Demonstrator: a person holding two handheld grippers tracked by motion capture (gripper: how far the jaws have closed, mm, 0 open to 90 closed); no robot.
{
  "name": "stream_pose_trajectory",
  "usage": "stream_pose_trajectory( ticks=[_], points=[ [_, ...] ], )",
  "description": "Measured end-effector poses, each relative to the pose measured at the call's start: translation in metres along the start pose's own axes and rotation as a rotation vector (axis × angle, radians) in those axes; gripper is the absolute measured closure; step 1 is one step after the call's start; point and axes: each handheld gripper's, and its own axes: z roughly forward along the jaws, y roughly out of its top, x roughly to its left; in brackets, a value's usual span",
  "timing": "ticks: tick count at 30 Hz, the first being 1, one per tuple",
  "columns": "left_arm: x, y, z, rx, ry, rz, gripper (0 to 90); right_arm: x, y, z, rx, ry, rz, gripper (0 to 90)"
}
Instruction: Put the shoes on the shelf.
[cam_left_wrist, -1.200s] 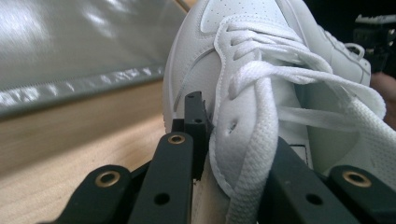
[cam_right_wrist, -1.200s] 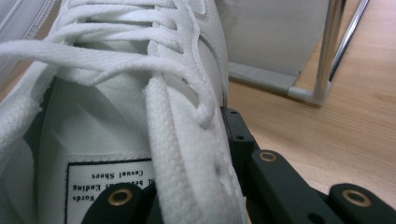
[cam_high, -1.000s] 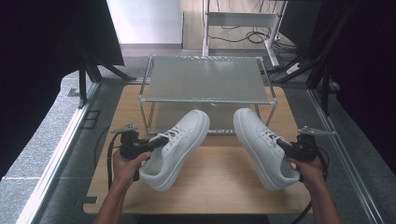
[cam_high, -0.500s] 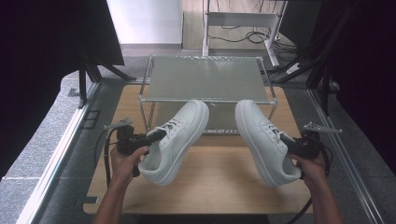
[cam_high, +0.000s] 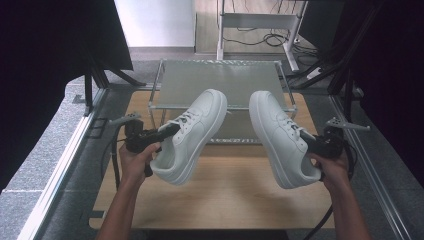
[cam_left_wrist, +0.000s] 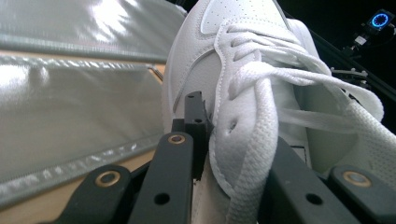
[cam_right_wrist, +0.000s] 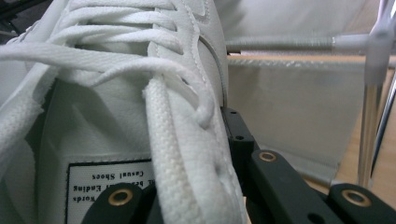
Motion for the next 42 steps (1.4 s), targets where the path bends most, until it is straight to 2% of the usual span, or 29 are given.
stream_pose_trajectory(
  ticks=[3, 7, 10, 13, 15, 20, 28, 32, 38, 42],
  points=[
    [0.0, 0.011, 0.002, -0.007, 0.011, -0.012, 82.6, 0.003, 0.01, 0.004, -0.013, -0.009, 0.011, 86.3],
    [0.0, 0.023, 0.005, -0.015, 0.023, -0.004, 82.6, 0.005, 0.019, 0.008, -0.026, -0.012, 0.011, 86.3],
    [0.0, 0.027, 0.006, -0.024, 0.025, -0.006, 82.6, 0.007, 0.023, 0.01, -0.032, -0.014, 0.017, 86.3],
    [0.002, 0.03, 0.006, -0.051, 0.029, -0.024, 82.6, 0.011, 0.032, 0.013, -0.043, -0.012, 0.023, 86.3],
    [0.002, 0.032, 0.006, -0.052, 0.027, -0.036, 82.6, 0.013, 0.035, 0.015, -0.047, -0.011, 0.023, 86.3],
    [-0.001, 0.037, 0.006, -0.051, 0.041, -0.029, 82.6, 0.016, 0.043, 0.017, -0.053, -0.022, 0.019, 86.3],
    [-0.001, 0.048, 0.013, -0.065, 0.041, -0.025, 82.6, 0.019, 0.056, 0.024, -0.072, -0.011, 0.05, 86.3],
    [0.0, 0.055, 0.017, -0.065, 0.054, -0.027, 82.7, 0.02, 0.063, 0.029, -0.072, -0.016, 0.058, 86.3],
    [0.005, 0.068, 0.024, -0.072, 0.04, -0.058, 82.9, 0.018, 0.073, 0.036, -0.068, -0.047, 0.059, 86.3],
    [0.005, 0.076, 0.029, -0.081, 0.056, -0.053, 82.9, 0.016, 0.076, 0.042, -0.071, -0.067, 0.076, 86.3]
  ],
)
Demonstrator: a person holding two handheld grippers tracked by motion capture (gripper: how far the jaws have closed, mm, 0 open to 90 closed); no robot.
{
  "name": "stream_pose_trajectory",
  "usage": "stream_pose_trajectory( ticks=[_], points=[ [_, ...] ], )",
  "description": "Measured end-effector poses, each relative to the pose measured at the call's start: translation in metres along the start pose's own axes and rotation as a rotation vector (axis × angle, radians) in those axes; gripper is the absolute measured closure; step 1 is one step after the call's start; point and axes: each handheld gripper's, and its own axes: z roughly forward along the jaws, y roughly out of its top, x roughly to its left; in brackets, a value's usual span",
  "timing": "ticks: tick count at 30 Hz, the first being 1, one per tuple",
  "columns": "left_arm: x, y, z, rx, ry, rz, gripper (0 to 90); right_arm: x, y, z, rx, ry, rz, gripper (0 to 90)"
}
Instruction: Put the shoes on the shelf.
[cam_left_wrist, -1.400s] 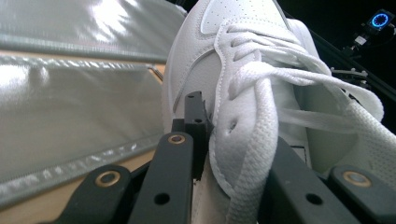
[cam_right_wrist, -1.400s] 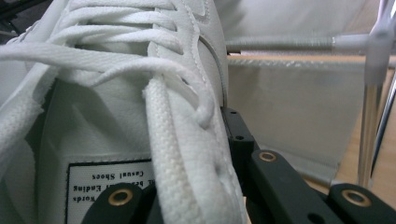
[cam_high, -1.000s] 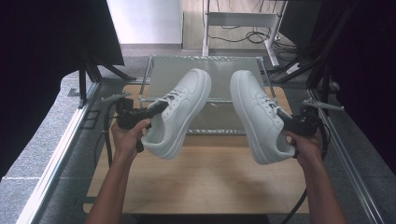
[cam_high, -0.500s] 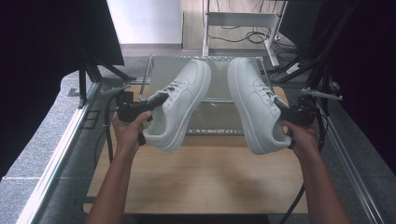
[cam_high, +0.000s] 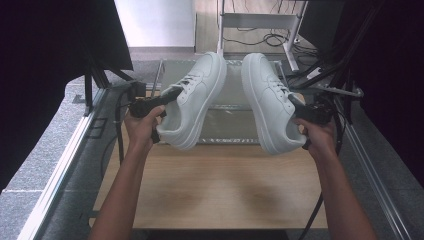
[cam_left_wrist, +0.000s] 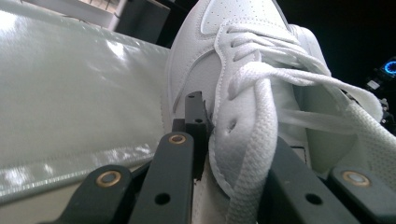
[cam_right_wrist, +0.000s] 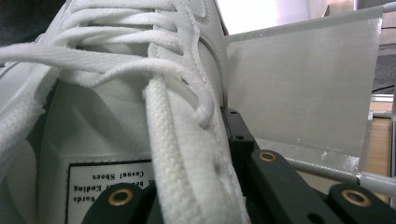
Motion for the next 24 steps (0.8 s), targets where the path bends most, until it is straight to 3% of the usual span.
stream_pose_trajectory(
  ticks=[7, 17, 24],
  points=[
    [0.001, 0.009, 0.01, 0.011, 0.013, 0.005, 83.0, -0.003, 0.006, 0.007, -0.001, -0.012, 0.031, 86.3],
    [0.0, 0.013, 0.017, 0.02, 0.028, 0.018, 83.0, -0.002, 0.014, 0.016, 0.006, -0.033, 0.03, 86.3],
    [0.005, 0.02, 0.021, 0.021, 0.042, 0.001, 83.0, 0.0, 0.02, 0.021, 0.008, -0.06, 0.036, 86.3]
  ],
)
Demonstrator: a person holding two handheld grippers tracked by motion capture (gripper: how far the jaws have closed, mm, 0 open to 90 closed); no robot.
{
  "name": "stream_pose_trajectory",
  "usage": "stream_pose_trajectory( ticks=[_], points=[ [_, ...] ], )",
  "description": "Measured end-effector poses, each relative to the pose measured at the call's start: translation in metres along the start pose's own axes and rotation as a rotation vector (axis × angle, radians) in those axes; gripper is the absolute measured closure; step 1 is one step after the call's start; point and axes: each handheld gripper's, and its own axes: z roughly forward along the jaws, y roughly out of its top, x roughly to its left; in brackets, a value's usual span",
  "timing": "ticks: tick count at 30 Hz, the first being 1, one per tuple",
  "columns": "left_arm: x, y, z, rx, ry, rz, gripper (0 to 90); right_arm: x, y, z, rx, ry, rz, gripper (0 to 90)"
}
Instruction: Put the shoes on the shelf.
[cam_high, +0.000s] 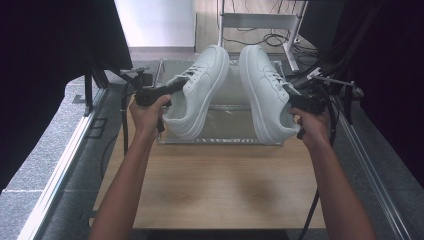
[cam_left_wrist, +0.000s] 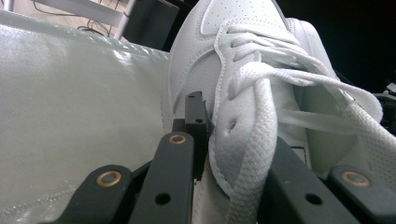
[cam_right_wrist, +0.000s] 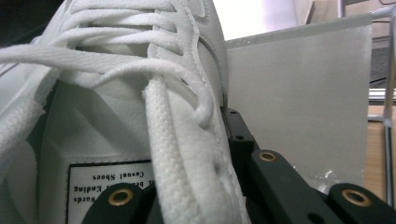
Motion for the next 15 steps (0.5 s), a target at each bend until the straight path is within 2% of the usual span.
stream_pose_trajectory(
  ticks=[6, 9, 12, 15],
  points=[
    [0.004, 0.009, 0.003, -0.007, 0.041, -0.006, 82.9, 0.0, 0.008, 0.007, -0.001, -0.018, 0.015, 86.2],
    [0.006, 0.015, 0.006, -0.009, 0.041, -0.017, 83.0, 0.001, 0.014, 0.011, -0.001, -0.035, 0.018, 86.2],
    [0.007, 0.022, 0.01, -0.017, 0.057, -0.025, 82.9, 0.003, 0.021, 0.019, 0.006, -0.06, 0.022, 86.2],
    [0.011, 0.033, 0.019, -0.032, 0.092, -0.041, 82.9, 0.005, 0.031, 0.033, 0.013, -0.084, 0.03, 86.2]
  ],
)
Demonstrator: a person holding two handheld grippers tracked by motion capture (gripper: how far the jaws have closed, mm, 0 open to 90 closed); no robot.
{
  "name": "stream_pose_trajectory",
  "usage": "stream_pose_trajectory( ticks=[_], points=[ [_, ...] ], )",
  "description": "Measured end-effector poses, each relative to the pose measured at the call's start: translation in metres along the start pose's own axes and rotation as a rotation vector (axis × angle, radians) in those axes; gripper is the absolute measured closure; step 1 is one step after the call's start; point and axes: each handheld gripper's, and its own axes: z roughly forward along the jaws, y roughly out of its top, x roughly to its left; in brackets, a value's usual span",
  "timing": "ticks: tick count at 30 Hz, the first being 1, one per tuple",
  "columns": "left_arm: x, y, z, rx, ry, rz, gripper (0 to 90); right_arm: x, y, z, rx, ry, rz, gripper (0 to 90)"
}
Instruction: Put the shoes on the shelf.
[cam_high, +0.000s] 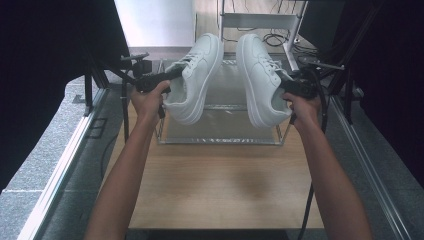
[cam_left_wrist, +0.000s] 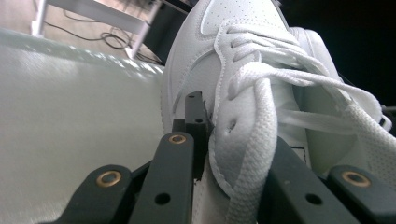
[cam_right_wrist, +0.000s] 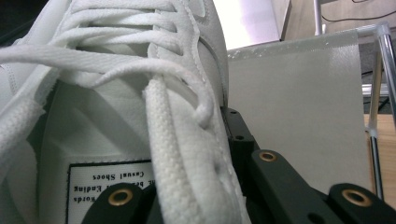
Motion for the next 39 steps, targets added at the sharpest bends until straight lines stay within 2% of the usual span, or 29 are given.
stream_pose_trajectory(
  ticks=[4, 8, 15, 18, 21, 24, 29, 30, 31, 35, 39],
  points=[
    [0.002, 0.008, 0.009, -0.002, 0.017, -0.017, 82.9, 0.003, 0.008, 0.009, 0.008, -0.013, 0.005, 86.2],
    [0.006, 0.018, 0.023, 0.004, 0.062, -0.027, 82.9, 0.01, 0.021, 0.023, 0.025, -0.042, -0.016, 86.2],
    [0.012, 0.019, 0.029, 0.016, 0.063, -0.054, 83.0, 0.012, 0.033, 0.033, 0.039, -0.081, -0.022, 86.2],
    [0.013, 0.019, 0.032, 0.023, 0.103, -0.054, 82.7, 0.01, 0.034, 0.038, 0.04, -0.103, -0.011, 86.2],
    [0.012, 0.021, 0.034, 0.024, 0.123, -0.057, 82.7, 0.009, 0.034, 0.041, 0.037, -0.119, 0.0, 86.2],
    [0.008, 0.024, 0.036, 0.01, 0.159, -0.047, 82.5, 0.01, 0.036, 0.046, 0.037, -0.135, 0.015, 86.1],
    [0.005, 0.028, 0.046, 0.029, 0.174, -0.076, 82.5, 0.01, 0.041, 0.057, 0.048, -0.169, 0.026, 86.1],
    [0.002, 0.029, 0.052, 0.039, 0.206, -0.066, 82.5, 0.009, 0.042, 0.063, 0.056, -0.188, 0.032, 86.0],
    [0.002, 0.029, 0.052, 0.039, 0.206, -0.066, 82.5, 0.009, 0.042, 0.063, 0.056, -0.188, 0.032, 86.0],
    [0.0, 0.031, 0.065, 0.064, 0.264, -0.064, 82.4, 0.01, 0.044, 0.072, 0.08, -0.223, 0.021, 85.9],
    [-0.001, 0.03, 0.076, 0.077, 0.271, -0.074, 82.3, 0.014, 0.051, 0.08, 0.11, -0.25, -0.014, 85.4]
  ],
)
